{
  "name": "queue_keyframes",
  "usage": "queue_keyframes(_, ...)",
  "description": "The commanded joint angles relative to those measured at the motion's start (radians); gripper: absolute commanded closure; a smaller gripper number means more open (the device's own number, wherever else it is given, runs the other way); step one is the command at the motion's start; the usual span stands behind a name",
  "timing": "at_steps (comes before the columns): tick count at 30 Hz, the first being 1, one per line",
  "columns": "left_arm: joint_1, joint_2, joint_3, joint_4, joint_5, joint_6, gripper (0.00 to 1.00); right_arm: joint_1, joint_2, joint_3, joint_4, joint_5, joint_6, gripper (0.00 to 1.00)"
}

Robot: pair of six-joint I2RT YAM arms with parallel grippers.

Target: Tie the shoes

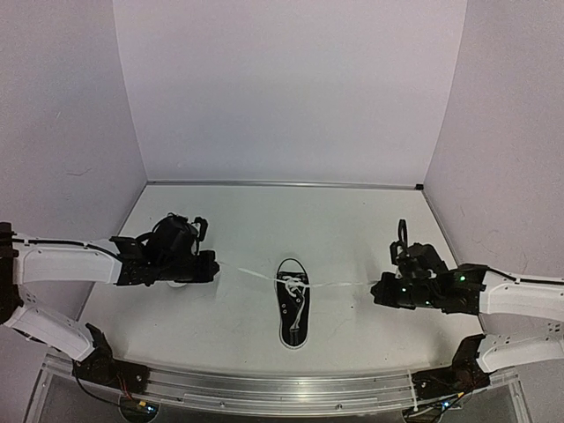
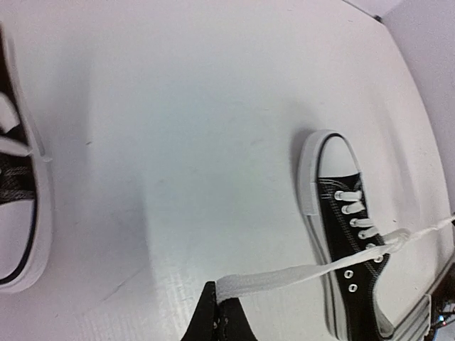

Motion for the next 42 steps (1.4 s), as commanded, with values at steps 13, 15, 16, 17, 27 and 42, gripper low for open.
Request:
queue_keyframes(13,0.026,-0.017,-0.082,-0.252,-0.209,-0.218,1.00,-0.003,-0.195,-0.155,-0.288,0.187,0.328,1.00)
queue_keyframes(15,0.051,-0.009,-0.089,-0.257,-0.203,-0.236,1.00,-0.003,-0.228,-0.176,-0.293,0.208,0.364,1.00)
queue_keyframes(16,0.067,-0.006,-0.095,-0.255,-0.194,-0.242,1.00,-0.003,-0.240,-0.185,-0.293,0.216,0.380,1.00)
queue_keyframes(17,0.083,-0.004,-0.102,-0.250,-0.181,-0.246,1.00,-0.003,-0.246,-0.191,-0.293,0.223,0.396,1.00)
queue_keyframes(27,0.135,0.014,-0.102,-0.254,-0.156,-0.244,1.00,-0.004,-0.220,-0.132,-0.405,0.308,0.627,1.00)
queue_keyframes(42,0.141,0.017,-0.091,-0.267,-0.177,-0.267,1.00,-0.005,-0.200,0.003,-0.660,0.458,0.675,1.00)
